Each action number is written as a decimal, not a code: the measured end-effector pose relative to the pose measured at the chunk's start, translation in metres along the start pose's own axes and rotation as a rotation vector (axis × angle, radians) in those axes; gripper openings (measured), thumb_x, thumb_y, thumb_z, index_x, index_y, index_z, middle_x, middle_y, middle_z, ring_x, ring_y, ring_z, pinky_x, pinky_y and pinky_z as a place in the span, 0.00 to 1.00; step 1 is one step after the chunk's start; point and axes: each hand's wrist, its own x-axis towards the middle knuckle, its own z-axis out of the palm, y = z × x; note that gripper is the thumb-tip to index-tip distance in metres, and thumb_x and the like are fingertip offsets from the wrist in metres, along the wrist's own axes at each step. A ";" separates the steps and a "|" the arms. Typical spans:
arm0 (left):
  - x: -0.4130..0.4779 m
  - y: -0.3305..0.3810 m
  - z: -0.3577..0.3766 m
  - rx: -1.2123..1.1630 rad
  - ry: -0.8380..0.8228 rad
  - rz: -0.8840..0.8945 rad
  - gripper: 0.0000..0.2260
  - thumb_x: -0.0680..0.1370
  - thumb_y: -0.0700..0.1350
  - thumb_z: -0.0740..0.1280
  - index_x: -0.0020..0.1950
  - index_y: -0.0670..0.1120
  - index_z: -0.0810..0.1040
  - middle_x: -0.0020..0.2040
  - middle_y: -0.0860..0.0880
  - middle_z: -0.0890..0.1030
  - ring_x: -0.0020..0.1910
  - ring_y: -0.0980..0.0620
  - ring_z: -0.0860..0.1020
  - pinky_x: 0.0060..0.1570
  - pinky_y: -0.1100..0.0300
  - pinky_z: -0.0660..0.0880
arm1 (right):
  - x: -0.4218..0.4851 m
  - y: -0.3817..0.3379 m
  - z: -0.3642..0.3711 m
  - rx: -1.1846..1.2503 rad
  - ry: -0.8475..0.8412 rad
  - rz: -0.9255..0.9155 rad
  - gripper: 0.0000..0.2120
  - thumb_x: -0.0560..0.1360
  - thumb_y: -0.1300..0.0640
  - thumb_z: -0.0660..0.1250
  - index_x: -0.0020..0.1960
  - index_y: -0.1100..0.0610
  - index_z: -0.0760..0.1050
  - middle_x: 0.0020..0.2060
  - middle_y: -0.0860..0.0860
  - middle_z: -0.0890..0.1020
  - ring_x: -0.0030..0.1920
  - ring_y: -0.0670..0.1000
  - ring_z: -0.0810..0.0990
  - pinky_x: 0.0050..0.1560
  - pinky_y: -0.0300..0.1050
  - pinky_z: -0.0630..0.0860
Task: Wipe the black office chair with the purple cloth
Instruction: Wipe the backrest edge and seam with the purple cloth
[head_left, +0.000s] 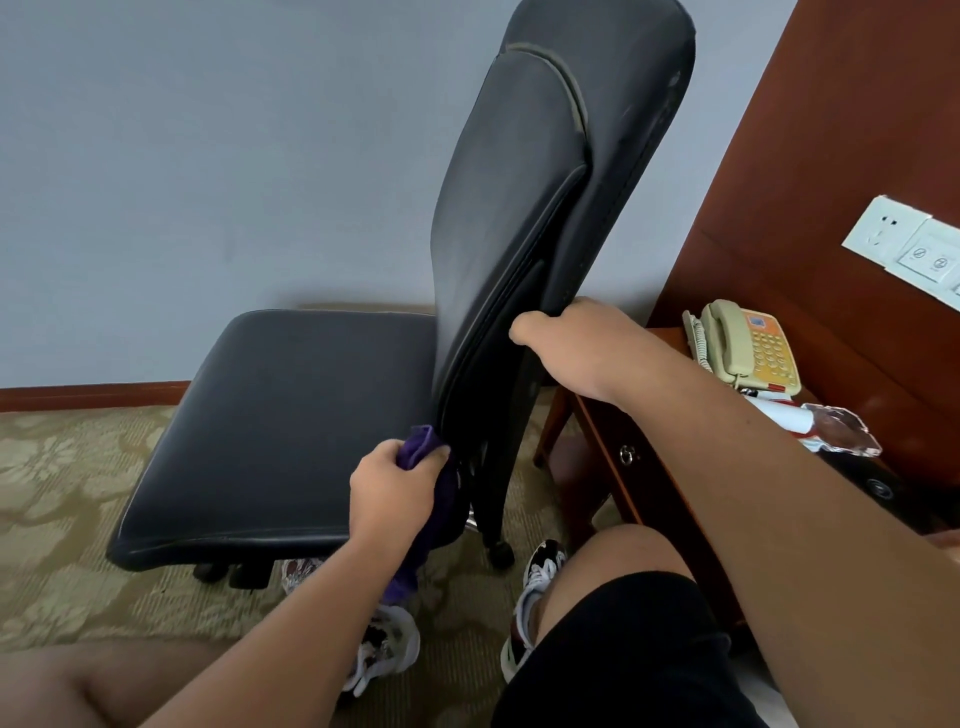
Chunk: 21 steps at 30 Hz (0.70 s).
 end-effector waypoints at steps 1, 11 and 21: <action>-0.002 0.005 -0.002 -0.001 0.017 0.040 0.11 0.76 0.55 0.74 0.43 0.49 0.80 0.39 0.50 0.83 0.38 0.50 0.82 0.36 0.54 0.80 | 0.001 0.000 0.000 -0.001 0.003 0.000 0.13 0.79 0.50 0.60 0.39 0.55 0.63 0.29 0.49 0.64 0.31 0.49 0.64 0.32 0.45 0.61; -0.005 -0.008 0.015 0.245 0.013 0.127 0.12 0.77 0.57 0.72 0.45 0.52 0.73 0.39 0.52 0.80 0.36 0.53 0.79 0.33 0.57 0.75 | 0.004 0.002 0.004 0.024 0.026 0.013 0.14 0.77 0.49 0.61 0.38 0.55 0.63 0.27 0.48 0.64 0.31 0.50 0.64 0.33 0.46 0.61; -0.014 -0.006 0.028 -0.068 0.071 0.028 0.14 0.79 0.54 0.71 0.46 0.44 0.74 0.41 0.47 0.80 0.36 0.52 0.78 0.31 0.62 0.71 | 0.001 0.000 0.004 0.006 0.031 -0.018 0.13 0.78 0.50 0.60 0.39 0.55 0.64 0.29 0.49 0.65 0.29 0.49 0.64 0.30 0.44 0.61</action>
